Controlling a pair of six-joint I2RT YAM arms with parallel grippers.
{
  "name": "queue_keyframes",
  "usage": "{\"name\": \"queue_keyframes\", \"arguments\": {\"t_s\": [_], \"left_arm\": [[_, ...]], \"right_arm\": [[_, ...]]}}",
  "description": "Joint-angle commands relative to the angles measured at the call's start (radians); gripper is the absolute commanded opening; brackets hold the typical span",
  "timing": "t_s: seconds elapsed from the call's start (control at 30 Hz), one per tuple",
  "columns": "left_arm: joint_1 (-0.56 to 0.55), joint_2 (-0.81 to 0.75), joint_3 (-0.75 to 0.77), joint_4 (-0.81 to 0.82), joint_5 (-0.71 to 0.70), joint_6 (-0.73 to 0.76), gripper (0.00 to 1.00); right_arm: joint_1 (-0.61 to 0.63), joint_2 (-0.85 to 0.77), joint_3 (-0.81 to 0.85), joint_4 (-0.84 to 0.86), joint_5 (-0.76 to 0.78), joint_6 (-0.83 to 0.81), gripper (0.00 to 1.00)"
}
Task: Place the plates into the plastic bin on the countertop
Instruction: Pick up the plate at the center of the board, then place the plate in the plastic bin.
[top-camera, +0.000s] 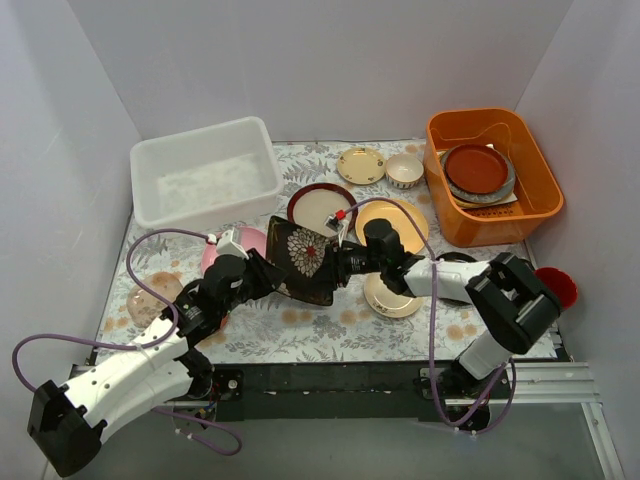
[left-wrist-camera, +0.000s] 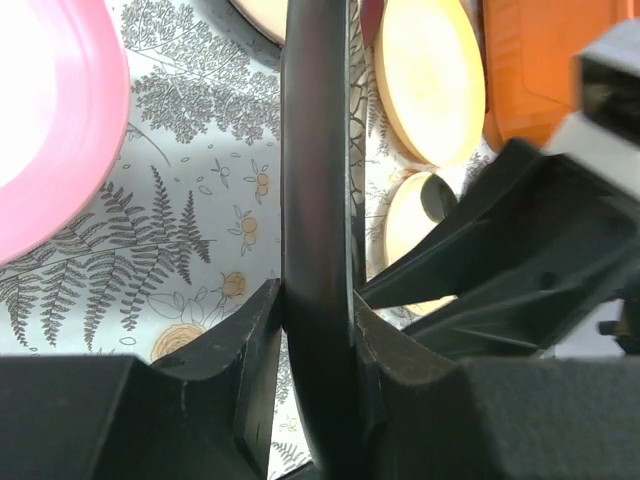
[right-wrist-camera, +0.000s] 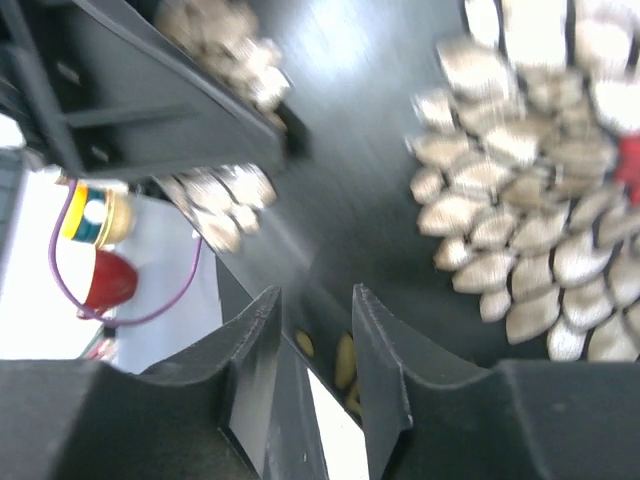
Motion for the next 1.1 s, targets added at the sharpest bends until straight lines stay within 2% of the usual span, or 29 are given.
{"name": "queue_keyframes", "arguments": {"t_s": [0.0, 0.23, 0.33, 0.37, 0.5, 0.87, 1.07], "left_arm": [[-0.006, -0.036, 0.084, 0.101, -0.029, -0.022, 0.0], [-0.005, -0.03, 0.109, 0.088, -0.044, -0.033, 0.0], [-0.006, -0.013, 0.135, 0.084, -0.047, -0.025, 0.0], [-0.006, -0.007, 0.143, 0.086, -0.047, -0.024, 0.0], [-0.006, 0.019, 0.17, 0.095, -0.049, -0.016, 0.0], [-0.001, 0.134, 0.301, 0.126, -0.081, 0.006, 0.0], [0.036, 0.233, 0.374, 0.163, -0.003, 0.027, 0.0]], "right_arm": [[0.005, -0.095, 0.06, -0.103, 0.098, -0.075, 0.45], [-0.005, -0.256, 0.062, -0.175, 0.19, -0.09, 0.52], [-0.005, -0.341, 0.071, -0.243, 0.259, -0.11, 0.64], [-0.007, -0.363, 0.075, -0.263, 0.274, -0.13, 0.72], [-0.008, -0.463, 0.074, -0.326, 0.366, -0.162, 0.83], [-0.025, -0.563, 0.036, -0.389, 0.396, -0.166, 0.84], [-0.028, -0.612, 0.005, -0.413, 0.402, -0.164, 0.84]]}}
